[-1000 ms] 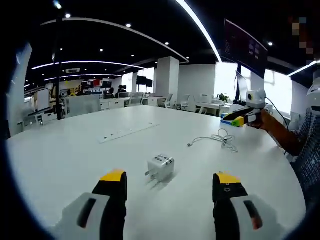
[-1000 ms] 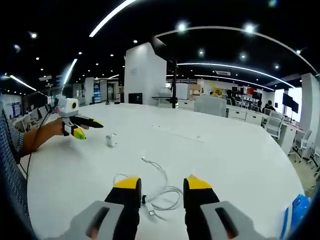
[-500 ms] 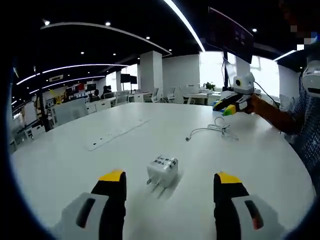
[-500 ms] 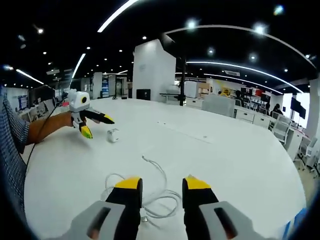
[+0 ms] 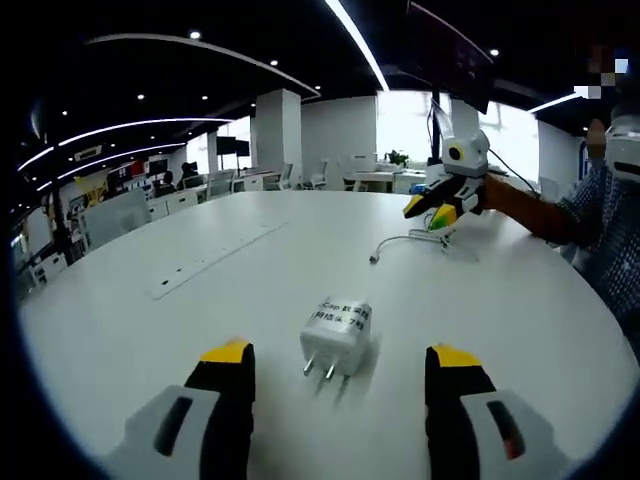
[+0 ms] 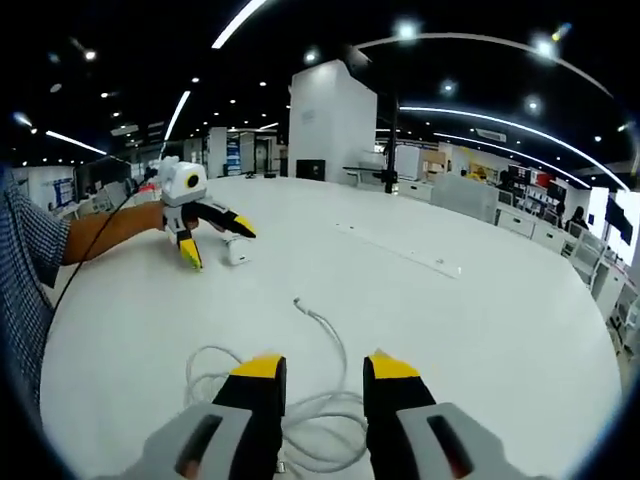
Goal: Plug the desk Type‑C cable into the charger adapter.
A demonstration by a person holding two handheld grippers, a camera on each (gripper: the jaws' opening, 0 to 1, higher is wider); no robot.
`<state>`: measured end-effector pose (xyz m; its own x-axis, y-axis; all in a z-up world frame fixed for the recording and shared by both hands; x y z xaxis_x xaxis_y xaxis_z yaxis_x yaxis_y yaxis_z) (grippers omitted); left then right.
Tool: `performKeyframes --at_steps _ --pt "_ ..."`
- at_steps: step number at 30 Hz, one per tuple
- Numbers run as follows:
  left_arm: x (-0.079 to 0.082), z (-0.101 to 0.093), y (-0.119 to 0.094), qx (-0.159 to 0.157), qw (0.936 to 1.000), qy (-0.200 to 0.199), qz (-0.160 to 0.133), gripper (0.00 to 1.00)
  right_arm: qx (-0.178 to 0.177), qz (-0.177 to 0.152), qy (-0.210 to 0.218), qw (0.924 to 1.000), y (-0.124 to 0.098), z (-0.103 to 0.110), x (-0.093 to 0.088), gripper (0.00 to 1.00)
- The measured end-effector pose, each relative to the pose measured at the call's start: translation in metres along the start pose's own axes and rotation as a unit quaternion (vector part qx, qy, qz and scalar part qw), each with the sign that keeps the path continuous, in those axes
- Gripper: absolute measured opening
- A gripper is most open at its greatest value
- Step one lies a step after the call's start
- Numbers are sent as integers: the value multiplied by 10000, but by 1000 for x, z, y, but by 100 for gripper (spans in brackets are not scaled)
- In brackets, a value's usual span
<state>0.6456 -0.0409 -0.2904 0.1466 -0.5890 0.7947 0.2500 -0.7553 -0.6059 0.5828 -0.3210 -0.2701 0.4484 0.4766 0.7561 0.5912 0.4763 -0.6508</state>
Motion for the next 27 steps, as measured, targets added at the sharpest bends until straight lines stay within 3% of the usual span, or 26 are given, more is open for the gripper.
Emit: performKeyframes --at_steps 3,4,8,17,27 --pt "-1 2 3 17 10000 7 45 67 23 35 -54 10000 2 0 0 33" --pt "-3 4 2 90 9998 -165 48 65 49 48 -68 10000 3 -1 0 33" --pt "-1 6 2 145 9998 -43 -109 63 244 208 -190 9993 11 3 0 33" --pt "7 -2 6 -46 9998 -31 -174 52 367 377 -423 9977 31 3 4 31" --pt "15 -7 13 -242 9995 86 -164 44 725 271 -435 9960 44 4 10 31"
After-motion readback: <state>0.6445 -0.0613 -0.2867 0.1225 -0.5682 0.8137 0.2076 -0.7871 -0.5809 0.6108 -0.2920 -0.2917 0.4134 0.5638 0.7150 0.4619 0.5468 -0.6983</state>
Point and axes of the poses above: the point that each gripper's makers call its tool centre point, and the gripper's own axes: y roughly forward along the fingers, z roughly to its left, x roughly out of its top, the point moved 4 cm from there along -y, roughly backward along the fingers, and after that the axes turned 13 degrees about z, right-handed, at the moved point
